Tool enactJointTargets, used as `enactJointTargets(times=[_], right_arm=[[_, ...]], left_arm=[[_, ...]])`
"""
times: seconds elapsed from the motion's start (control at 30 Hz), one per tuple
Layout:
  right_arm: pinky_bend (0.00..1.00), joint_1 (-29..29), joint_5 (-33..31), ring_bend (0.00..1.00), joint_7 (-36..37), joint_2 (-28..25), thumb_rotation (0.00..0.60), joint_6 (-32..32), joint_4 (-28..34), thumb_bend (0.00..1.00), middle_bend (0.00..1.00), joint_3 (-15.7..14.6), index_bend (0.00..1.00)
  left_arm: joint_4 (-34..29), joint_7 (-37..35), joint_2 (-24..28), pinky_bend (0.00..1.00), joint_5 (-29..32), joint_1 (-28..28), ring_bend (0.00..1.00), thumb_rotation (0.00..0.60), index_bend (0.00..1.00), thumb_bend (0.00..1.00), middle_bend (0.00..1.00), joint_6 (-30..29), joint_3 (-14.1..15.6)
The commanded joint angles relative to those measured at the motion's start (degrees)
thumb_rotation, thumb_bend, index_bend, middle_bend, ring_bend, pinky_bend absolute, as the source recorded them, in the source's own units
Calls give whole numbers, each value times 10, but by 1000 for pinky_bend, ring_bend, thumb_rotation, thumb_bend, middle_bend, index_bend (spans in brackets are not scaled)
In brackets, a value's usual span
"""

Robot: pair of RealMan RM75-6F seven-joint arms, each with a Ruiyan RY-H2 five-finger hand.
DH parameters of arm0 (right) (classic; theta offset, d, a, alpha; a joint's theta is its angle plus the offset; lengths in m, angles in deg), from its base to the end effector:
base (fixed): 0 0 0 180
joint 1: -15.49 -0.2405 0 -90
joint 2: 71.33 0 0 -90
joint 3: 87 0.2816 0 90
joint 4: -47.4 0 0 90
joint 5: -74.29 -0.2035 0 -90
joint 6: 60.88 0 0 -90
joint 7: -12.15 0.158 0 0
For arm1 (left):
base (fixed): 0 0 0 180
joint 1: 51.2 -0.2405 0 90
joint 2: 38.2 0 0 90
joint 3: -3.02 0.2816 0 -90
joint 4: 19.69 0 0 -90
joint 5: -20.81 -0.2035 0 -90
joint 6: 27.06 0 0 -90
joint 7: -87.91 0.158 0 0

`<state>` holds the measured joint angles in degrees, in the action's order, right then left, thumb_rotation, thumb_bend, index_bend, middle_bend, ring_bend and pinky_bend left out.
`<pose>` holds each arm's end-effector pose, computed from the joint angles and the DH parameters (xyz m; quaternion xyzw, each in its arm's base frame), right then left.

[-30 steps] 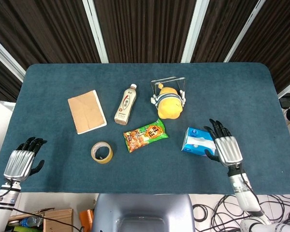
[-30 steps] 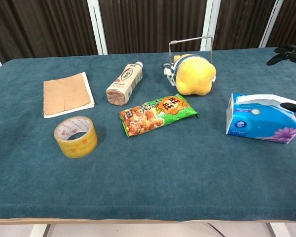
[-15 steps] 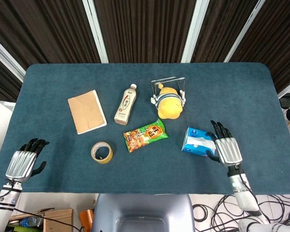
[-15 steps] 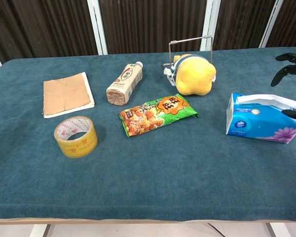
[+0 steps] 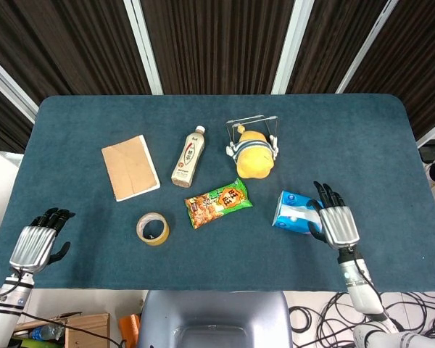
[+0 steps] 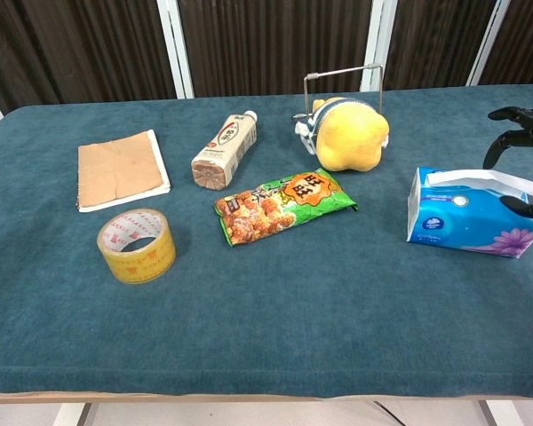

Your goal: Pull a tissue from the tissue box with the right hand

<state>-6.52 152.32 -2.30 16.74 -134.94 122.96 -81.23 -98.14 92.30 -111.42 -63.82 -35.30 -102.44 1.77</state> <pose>-0.2888 -0.3013 0.0381 0.6635 -0.3399 0.3692 0.5549 -0.3384 0.2600 0.1176 -0.6826 -0.3370 -0.3328 0.5565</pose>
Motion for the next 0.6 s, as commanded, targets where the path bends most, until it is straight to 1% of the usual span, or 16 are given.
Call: enactJointTargets(times=[0.03, 0.2, 0.3, 0.4, 0.47, 0.53, 0.6], right_arm=[[183, -1, 0, 29, -6, 7, 600, -1, -11, 377, 26, 4, 412], [179, -4, 3, 28, -8, 22, 600, -5, -35, 493, 25, 11, 442], [179, -5, 8, 28, -3, 32, 600, -11, -52, 566, 26, 14, 492], [179, -5, 16, 28, 4, 42, 600, -23, -69, 624, 53, 18, 583], [179, -5, 26, 28, 13, 51, 600, -36, -84, 650, 99, 19, 689], [179, -4, 35, 28, 24, 57, 600, -49, -98, 665, 132, 21, 770], [179, -2, 42, 29, 33, 61, 600, -60, -109, 675, 144, 22, 806]], left_arm=[[1, 0, -1, 335, 1, 1, 155, 600, 251, 351, 226, 3, -1], [0, 4, -2, 336, 7, 2, 156, 600, 251, 351, 227, 11, -2], [0, 5, -2, 336, 7, 2, 156, 600, 251, 351, 227, 12, -2], [-1, 5, -2, 336, 6, 2, 157, 600, 251, 352, 227, 11, -2], [-1, 5, -1, 337, 6, 2, 157, 600, 252, 352, 227, 12, -2], [-1, 5, -2, 337, 7, 2, 156, 600, 251, 352, 227, 13, -2], [-1, 4, -1, 337, 8, 2, 156, 600, 251, 351, 228, 15, -2]])
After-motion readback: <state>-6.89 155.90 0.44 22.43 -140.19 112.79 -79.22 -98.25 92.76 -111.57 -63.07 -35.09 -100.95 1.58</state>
